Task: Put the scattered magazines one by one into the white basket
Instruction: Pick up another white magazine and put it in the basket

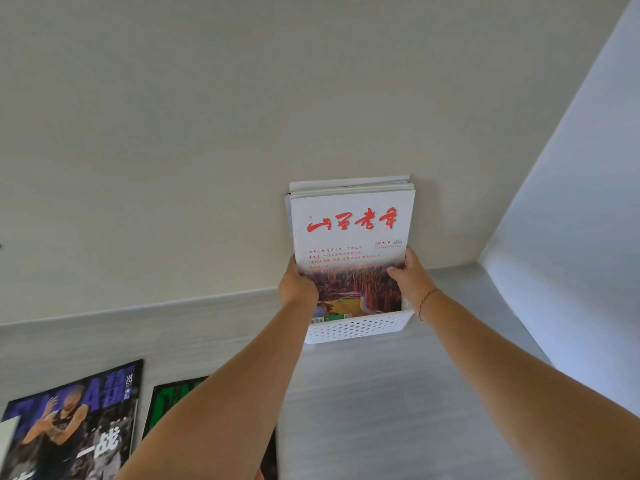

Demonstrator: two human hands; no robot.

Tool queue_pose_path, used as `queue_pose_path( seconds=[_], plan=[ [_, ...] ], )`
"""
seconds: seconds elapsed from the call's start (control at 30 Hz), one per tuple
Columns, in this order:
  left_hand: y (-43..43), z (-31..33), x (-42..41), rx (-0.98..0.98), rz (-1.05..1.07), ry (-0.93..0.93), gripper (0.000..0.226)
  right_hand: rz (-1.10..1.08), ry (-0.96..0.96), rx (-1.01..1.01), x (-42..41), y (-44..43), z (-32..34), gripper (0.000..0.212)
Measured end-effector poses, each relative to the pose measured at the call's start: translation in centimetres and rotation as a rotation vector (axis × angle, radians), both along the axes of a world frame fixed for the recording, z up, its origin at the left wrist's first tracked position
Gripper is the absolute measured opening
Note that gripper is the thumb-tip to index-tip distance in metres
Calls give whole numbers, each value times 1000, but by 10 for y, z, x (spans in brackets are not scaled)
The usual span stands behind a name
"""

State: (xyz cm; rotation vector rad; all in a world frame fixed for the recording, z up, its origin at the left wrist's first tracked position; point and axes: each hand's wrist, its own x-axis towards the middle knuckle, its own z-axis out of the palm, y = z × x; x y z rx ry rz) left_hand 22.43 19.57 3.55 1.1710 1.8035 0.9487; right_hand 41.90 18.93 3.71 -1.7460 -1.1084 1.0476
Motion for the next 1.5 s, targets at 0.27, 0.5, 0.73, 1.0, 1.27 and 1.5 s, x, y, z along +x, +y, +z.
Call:
queue_pose_path(
  seconds=[0.27, 0.5, 0.73, 1.0, 1.27, 1.5],
  plan=[
    [-3, 4, 1, 20, -96, -179, 53, -22, 64, 43, -2, -1, -4, 52],
    [4, 17, -14, -31, -181, -227, 35, -15, 178, 101, -2, 3, 7, 60],
    [15, 37, -37, -86, -358, -362, 68, -53, 249, 151, -8, 5, 12, 55],
    [14, 34, -36, -89, -369, -350, 64, -50, 219, 154, -11, 4, 12, 52],
    [-7, 29, -56, -159, -268, -209, 75, -330, 18, 220, -28, -17, 24, 41],
    [-73, -6, -129, -107, -18, -170, 53, -338, -221, 294, -115, -90, 8, 27]
  ],
)
